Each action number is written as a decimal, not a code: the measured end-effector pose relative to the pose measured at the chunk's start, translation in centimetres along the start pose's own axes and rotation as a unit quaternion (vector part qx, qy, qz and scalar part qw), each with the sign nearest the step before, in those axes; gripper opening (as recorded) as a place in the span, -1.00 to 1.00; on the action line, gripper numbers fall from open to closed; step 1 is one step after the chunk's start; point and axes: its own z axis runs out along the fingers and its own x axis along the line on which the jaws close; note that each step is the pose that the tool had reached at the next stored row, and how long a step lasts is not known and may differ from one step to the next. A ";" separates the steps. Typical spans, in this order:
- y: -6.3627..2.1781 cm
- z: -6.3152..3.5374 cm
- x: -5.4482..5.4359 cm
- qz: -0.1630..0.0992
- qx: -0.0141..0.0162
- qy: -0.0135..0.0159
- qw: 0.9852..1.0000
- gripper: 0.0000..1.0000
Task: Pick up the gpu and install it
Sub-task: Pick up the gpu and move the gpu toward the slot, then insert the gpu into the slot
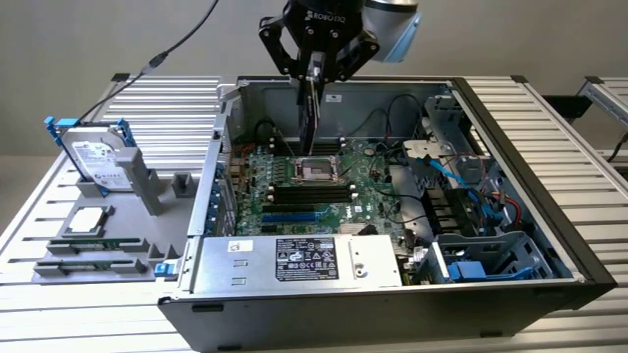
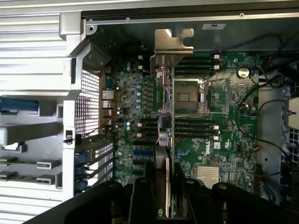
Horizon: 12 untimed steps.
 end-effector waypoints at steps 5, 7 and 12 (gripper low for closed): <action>0.72 0.33 -0.4 -0.002 0.000 -0.005 1.000 -0.47; 0.72 0.35 -0.4 -0.002 0.001 -0.005 1.000 -0.47; 0.73 0.34 -0.4 -0.002 0.002 -0.005 1.000 -0.47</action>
